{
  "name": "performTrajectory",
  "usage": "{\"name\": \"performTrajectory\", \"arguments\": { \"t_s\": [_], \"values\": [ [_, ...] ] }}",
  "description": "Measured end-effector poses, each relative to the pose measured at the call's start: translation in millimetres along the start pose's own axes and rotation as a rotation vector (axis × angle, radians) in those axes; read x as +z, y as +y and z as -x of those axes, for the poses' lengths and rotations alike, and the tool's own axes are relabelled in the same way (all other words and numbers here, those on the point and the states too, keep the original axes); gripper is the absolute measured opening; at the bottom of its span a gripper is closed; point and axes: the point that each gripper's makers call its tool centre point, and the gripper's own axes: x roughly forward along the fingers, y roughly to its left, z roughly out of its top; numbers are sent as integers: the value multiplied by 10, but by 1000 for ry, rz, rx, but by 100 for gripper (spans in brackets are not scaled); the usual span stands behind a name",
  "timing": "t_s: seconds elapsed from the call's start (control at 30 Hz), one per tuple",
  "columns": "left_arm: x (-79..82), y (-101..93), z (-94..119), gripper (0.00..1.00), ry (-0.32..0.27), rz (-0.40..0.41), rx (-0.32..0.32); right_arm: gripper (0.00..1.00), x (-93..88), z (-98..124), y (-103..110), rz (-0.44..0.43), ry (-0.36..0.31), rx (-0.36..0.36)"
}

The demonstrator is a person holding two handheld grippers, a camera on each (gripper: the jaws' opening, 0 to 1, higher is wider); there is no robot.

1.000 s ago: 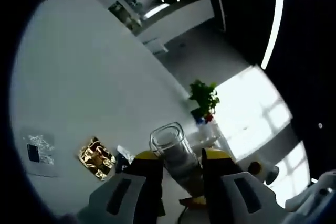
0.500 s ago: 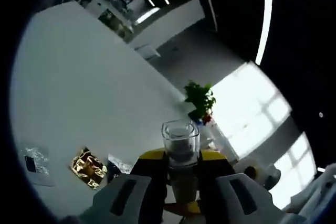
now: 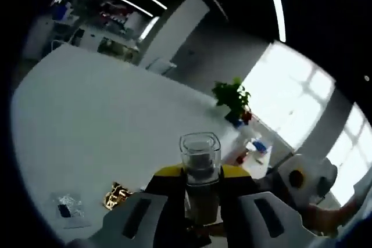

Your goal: Arrange the skincare products in the storage area until every visible bottle or jar stands upright without overlapping.

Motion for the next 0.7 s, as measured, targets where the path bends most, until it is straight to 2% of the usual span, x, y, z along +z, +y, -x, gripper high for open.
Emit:
{"name": "performTrajectory", "arguments": {
  "t_s": [0.1,0.2,0.23,0.43,0.57,0.67,0.7],
  "values": [
    [-69,-34,-34,18,24,-52,20,25,-61,58,49,53,39,14],
    [-121,-14,-55,18,43,-104,52,25,-36,168,60,74,34,13],
    [-164,-98,-74,18,44,-107,48,25,-31,207,57,73,29,17],
    [-343,-267,-166,18,84,-175,57,26,18,482,-41,42,-3,13],
    [-428,-365,-227,18,103,-230,59,26,92,688,-106,6,-50,3],
    [-495,-488,-294,18,117,-275,37,26,144,815,-175,-41,-92,-9],
    [-475,-517,-311,18,102,-286,30,28,94,825,-176,-43,-70,2]
  ]
}}
